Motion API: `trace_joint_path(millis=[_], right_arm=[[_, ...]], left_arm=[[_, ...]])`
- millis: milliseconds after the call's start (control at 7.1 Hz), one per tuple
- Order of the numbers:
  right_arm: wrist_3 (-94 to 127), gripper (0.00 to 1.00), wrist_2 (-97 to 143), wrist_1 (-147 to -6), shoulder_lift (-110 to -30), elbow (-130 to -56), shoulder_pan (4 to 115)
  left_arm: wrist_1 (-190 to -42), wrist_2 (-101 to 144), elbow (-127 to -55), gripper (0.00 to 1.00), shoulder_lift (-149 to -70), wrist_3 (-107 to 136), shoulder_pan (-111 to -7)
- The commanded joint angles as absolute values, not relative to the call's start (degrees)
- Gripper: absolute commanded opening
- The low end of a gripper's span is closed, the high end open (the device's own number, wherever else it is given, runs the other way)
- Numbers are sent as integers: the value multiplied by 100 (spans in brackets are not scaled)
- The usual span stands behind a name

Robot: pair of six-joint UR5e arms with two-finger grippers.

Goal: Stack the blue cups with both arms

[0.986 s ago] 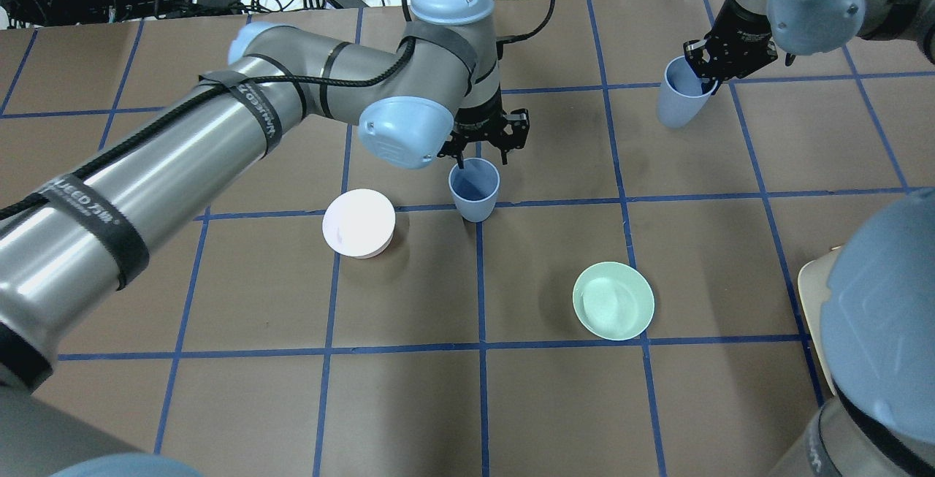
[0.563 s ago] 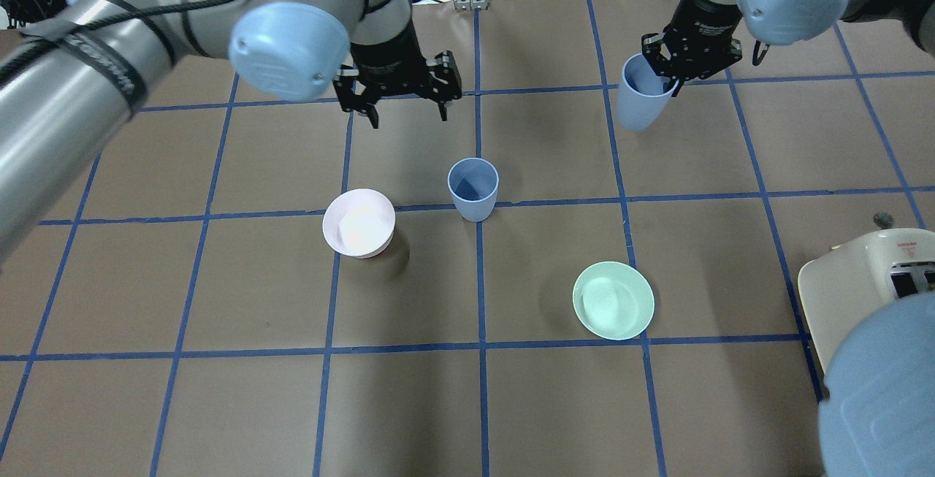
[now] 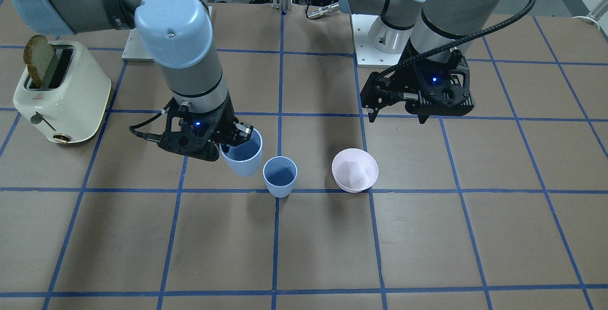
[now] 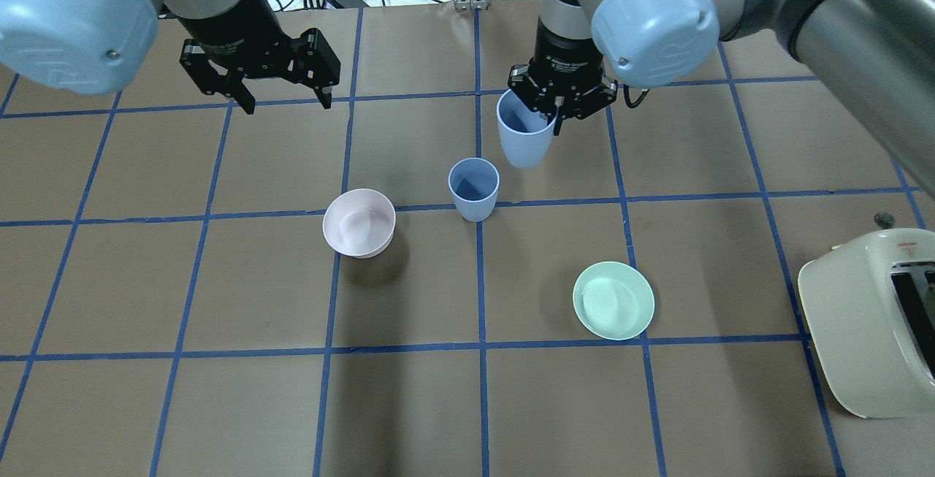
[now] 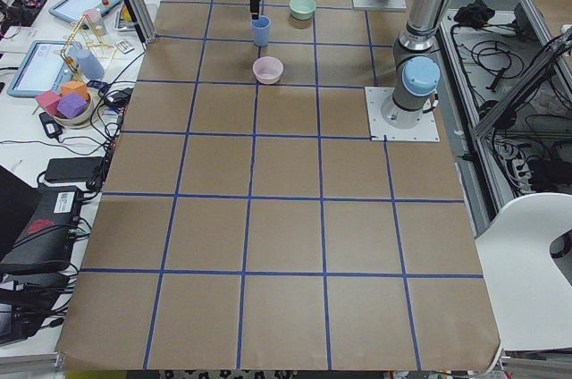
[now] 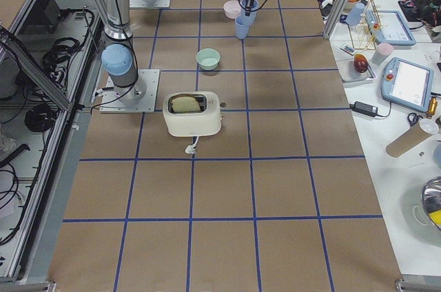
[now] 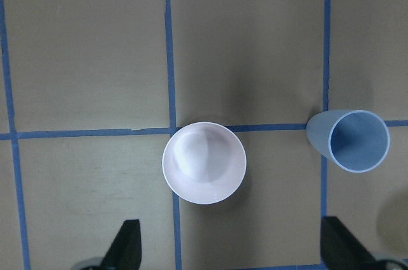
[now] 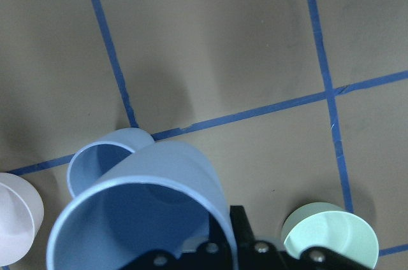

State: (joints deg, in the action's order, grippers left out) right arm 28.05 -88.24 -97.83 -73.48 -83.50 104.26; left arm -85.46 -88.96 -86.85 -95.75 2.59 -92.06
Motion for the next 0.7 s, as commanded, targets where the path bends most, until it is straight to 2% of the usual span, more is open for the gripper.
trace_joint_path(millis=[0, 563], right_arm=[[3084, 0, -8815, -9808, -7121, -8350, 10861], [3472, 0, -8789, -10265, -6882, -8463, 11048]], left_arm=[[-8508, -8939, -8693, 100, -9580, 255, -9080], [-8508, -8947, -8745, 100, -9571, 264, -9079]])
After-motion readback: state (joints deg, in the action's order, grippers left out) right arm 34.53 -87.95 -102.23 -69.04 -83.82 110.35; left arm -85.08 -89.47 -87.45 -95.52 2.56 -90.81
